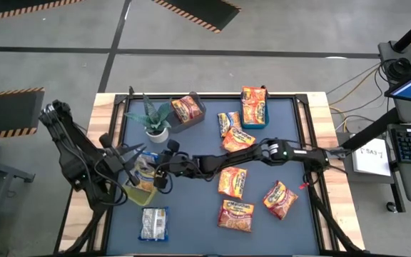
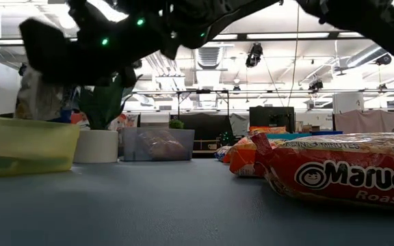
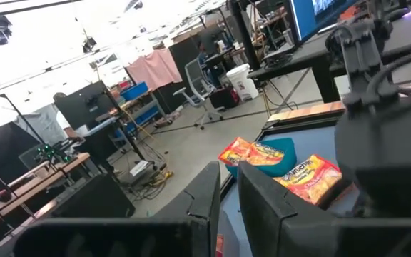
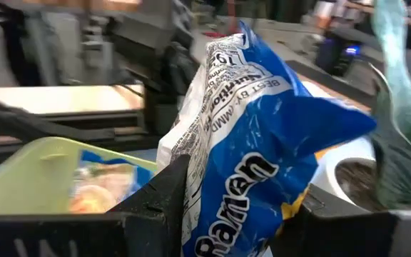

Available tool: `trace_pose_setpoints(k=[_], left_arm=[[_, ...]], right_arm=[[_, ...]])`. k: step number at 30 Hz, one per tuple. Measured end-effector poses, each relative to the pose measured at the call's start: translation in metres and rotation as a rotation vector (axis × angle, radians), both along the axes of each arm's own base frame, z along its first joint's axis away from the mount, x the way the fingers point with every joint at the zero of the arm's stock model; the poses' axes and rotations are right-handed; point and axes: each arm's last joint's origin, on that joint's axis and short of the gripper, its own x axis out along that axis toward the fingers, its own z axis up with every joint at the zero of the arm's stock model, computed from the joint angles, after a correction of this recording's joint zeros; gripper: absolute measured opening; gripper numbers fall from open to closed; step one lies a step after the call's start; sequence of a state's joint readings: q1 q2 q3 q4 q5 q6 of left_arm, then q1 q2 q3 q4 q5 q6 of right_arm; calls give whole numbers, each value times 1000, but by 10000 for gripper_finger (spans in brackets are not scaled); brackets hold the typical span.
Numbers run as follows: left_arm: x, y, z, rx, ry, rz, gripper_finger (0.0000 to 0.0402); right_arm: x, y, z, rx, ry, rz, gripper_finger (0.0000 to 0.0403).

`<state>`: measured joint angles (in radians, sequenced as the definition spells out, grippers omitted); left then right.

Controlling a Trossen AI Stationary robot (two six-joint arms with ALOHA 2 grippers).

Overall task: Sort Maruchan noodles
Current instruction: Put the blue noodle pack into the yellow bin

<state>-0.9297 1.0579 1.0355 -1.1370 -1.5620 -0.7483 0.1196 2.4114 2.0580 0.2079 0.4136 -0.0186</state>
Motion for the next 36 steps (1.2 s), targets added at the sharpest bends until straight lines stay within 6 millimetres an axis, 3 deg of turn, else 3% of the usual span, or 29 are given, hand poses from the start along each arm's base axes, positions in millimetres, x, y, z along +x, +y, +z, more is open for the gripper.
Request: trace_pose_setpoints(k=[6,20,32,36], left_arm=[[3,-4,-4,15,16,-2,34],[4,-5,-5,28,22,-1,34],[4,-5,-5,19,15,0,34],[4,-5,-5,16,12,0,34]], right_arm=[[8,-3,-15,-37,18,-133,132],[7,0,-23,-33,76,-120,137],[4,1,-28,-52,158,-92,200],[1,0,-17,-65,201,-90,216]])
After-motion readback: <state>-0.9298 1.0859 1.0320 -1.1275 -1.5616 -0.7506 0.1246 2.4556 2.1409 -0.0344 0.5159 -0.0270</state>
